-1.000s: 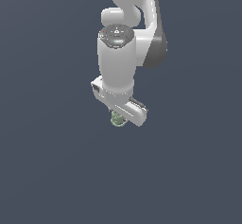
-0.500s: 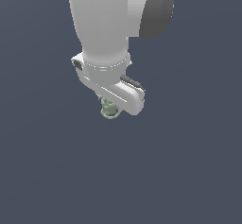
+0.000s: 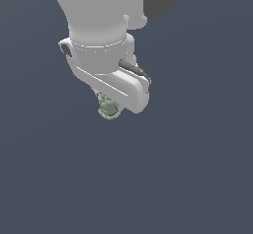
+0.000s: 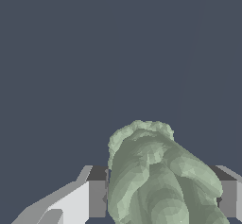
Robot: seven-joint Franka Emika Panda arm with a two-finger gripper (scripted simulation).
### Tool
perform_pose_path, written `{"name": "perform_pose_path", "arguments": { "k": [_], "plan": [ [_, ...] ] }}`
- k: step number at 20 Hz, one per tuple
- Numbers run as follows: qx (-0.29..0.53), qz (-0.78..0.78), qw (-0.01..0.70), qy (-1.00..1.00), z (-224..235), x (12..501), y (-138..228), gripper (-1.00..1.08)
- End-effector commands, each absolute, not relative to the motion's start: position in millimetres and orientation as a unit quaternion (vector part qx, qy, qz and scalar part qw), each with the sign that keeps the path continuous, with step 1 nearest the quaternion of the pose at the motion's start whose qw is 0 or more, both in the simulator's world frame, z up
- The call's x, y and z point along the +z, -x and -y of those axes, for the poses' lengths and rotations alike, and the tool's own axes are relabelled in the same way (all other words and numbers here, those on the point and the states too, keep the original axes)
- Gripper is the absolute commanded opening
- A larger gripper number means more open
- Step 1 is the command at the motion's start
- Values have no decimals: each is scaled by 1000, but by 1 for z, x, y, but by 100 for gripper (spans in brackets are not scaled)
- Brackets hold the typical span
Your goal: Pick up the object and move it to a goal position.
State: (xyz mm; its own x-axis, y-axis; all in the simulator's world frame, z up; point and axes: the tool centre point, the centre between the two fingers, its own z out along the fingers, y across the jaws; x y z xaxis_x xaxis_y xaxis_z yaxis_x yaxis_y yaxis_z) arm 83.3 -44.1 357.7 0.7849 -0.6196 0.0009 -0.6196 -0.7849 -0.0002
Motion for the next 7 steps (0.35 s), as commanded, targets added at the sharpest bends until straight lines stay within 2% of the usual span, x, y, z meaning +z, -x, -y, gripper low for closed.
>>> {"name": "perform_pose_path", "arguments": {
  "k": [1, 7],
  "plan": [
    [0, 328, 0, -945, 45, 363, -85, -100],
    [0, 328, 0, -945, 47, 368, -87, -100]
  ]
}}
